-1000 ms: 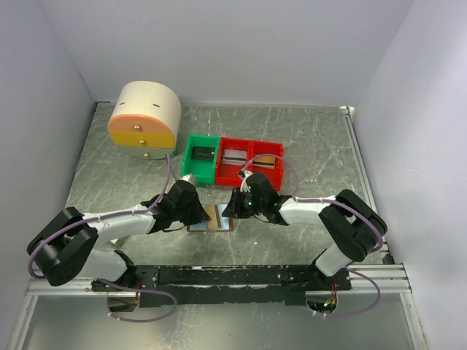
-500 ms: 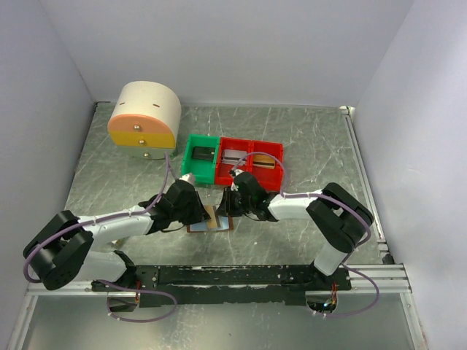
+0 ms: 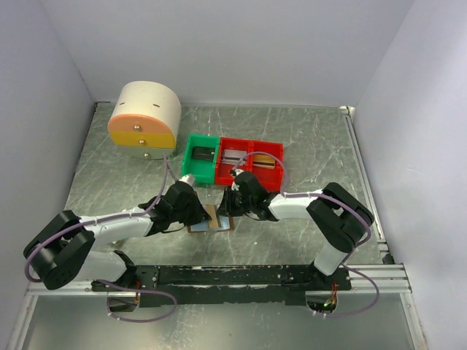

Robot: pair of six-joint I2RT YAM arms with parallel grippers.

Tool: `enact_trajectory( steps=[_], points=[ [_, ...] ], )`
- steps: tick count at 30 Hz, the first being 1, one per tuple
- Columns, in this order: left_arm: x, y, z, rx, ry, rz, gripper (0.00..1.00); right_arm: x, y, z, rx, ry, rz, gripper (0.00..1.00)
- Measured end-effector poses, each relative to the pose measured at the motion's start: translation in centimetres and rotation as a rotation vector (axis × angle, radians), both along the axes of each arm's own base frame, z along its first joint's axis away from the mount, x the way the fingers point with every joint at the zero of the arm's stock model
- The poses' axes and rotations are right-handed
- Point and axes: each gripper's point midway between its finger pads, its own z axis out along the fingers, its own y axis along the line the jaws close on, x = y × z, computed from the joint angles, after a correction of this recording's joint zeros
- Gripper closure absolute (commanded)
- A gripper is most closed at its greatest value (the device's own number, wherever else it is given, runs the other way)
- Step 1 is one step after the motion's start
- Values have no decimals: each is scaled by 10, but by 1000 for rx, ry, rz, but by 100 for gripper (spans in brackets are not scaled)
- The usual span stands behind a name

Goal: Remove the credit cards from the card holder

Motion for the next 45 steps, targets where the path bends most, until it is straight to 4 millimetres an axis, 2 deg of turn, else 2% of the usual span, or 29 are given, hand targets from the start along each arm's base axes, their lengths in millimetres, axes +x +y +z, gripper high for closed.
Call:
enact_trajectory(
  steps=[5,14,19,26,33,45],
  points=[
    [3,3,11,-18,-27,26,92,0,0,-1,1,1,2,80],
    [2,10,8,19,-23,42,77,0,2,-1,9,2,8,81],
    [3,8,9,10,-26,38,86,0,3,-1,10,1,8,81],
    [3,8,12,2,-25,43,90,1,2,-1,11,3,7,81],
    [3,11,21,-5,-43,58,90,1,2,-1,13,2,7,81],
    [1,18,16,26,-34,73,92,0,2,1,21,-1,12,80]
  ],
)
